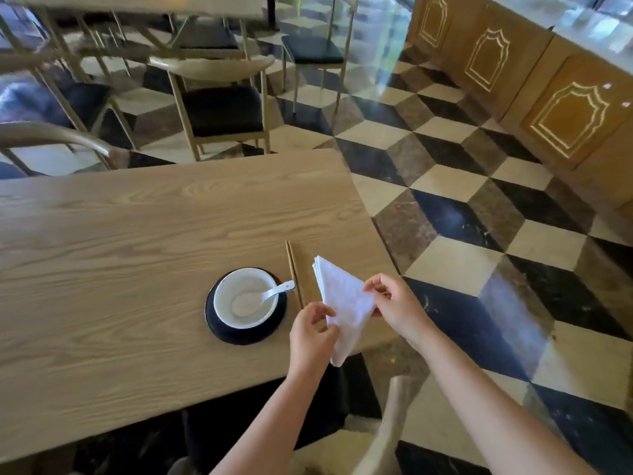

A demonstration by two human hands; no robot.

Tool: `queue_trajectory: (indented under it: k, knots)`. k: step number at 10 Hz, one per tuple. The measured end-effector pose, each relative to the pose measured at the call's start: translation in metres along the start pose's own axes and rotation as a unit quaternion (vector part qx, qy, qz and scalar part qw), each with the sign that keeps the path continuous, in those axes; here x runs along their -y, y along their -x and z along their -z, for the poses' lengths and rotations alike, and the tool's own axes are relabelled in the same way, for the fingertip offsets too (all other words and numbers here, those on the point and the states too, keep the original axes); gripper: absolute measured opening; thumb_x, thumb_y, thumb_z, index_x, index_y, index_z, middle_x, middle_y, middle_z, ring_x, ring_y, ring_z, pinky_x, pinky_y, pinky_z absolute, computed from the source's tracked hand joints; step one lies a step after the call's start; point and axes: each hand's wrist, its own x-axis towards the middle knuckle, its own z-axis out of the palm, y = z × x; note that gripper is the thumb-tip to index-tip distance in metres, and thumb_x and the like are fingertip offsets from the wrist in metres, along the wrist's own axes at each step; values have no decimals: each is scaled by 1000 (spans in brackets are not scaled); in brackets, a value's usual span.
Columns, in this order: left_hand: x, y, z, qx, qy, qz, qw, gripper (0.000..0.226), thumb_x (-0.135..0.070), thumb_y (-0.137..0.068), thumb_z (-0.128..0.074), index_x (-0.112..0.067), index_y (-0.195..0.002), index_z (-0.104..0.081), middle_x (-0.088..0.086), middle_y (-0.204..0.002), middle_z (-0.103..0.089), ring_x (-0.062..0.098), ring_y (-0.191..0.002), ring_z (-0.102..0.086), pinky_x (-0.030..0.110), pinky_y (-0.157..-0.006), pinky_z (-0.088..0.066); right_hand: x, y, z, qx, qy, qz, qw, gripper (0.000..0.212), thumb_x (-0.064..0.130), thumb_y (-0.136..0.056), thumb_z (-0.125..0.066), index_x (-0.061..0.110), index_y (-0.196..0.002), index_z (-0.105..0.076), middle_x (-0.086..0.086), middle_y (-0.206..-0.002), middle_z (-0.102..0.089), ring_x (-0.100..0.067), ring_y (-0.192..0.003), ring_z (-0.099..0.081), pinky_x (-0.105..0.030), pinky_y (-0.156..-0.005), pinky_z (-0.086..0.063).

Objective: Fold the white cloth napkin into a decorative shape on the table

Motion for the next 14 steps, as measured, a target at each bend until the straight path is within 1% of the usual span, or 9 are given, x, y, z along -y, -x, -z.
queue_trajectory:
  k: [3,4,5,6,7,9,10,12,14]
  knots:
    - [52,-45,-62,-49,-158,-23,986,36,3,-77,-54,-13,-108,-63,-3,-122,-48,12,-111,-47,22,-95,-39,-72,-53,-8,49,7,1,999,25,-4,-82,-52,4,-105,-59,-5,-96,-59,-14,-81,-52,-2,-58,-38]
    - [56,-47,-70,-57,-193,-52,978,36,1,-79,-54,-9,-113,-61,-2,-126,-46,12,-114,-44,10,-92,-35,-86,-62,-10,43,21,15,999,28,2,-83,-56,11,-109,-58,-3,-107,-59,-16,-94,-54,-2,-66,-39]
    - [67,-49,-77,-89,-345,-145,923,41,-3,-77,-51,-5,-118,-55,11,-136,-44,22,-126,-36,25,-102,-38,-97,-67,-15,25,102,89,991,29,7,-85,-60,15,-112,-58,-1,-115,-57,-14,-96,-56,-16,-77,-45]
    - [81,-58,-79,-46,-500,-181,845,60,-22,-85,-32,-3,-142,-26,12,-155,-12,22,-143,-6,49,-113,-15,-104,-71,-19,21,190,197,961,35,5,-87,-56,10,-122,-55,-6,-129,-54,-19,-112,-55,-32,-92,-49]
    - [87,-66,-79,-15,-551,-197,811,62,-36,-92,-23,-10,-148,-13,3,-158,5,17,-144,1,47,-112,0,-113,-78,-21,28,331,305,892,43,18,-92,-40,10,-134,-46,-8,-144,-43,-26,-136,-34,-46,-108,-30]
    - [88,-74,-81,-3,-557,-154,816,66,-43,-91,-23,-10,-147,-18,12,-156,-15,18,-144,-5,46,-111,-3,-133,-89,-18,91,457,319,825,56,38,-95,-21,13,-146,-19,-2,-155,-17,-13,-142,-4,-45,-117,-7]
    - [86,-75,-82,3,-566,-158,809,67,-43,-89,-25,-9,-147,-21,13,-155,-18,21,-143,-11,46,-111,-4,-133,-89,-18,98,464,313,823,57,38,-96,-20,14,-147,-17,-3,-155,-15,-14,-142,-3,-41,-112,-5]
    - [71,-74,-78,79,-592,-87,797,73,-48,-79,10,-17,-145,22,5,-151,31,16,-136,33,48,-112,18,-123,-86,-16,136,462,269,834,62,45,-91,-6,21,-148,-2,5,-156,2,-10,-140,16,-41,-115,7]
    - [34,-69,-64,147,-612,-78,774,64,-49,-93,-2,-16,-147,12,3,-156,19,15,-141,21,44,-115,5,-92,-68,-8,91,410,206,884,73,46,-83,2,20,-146,-21,2,-155,-20,-11,-143,1,-44,-114,3]
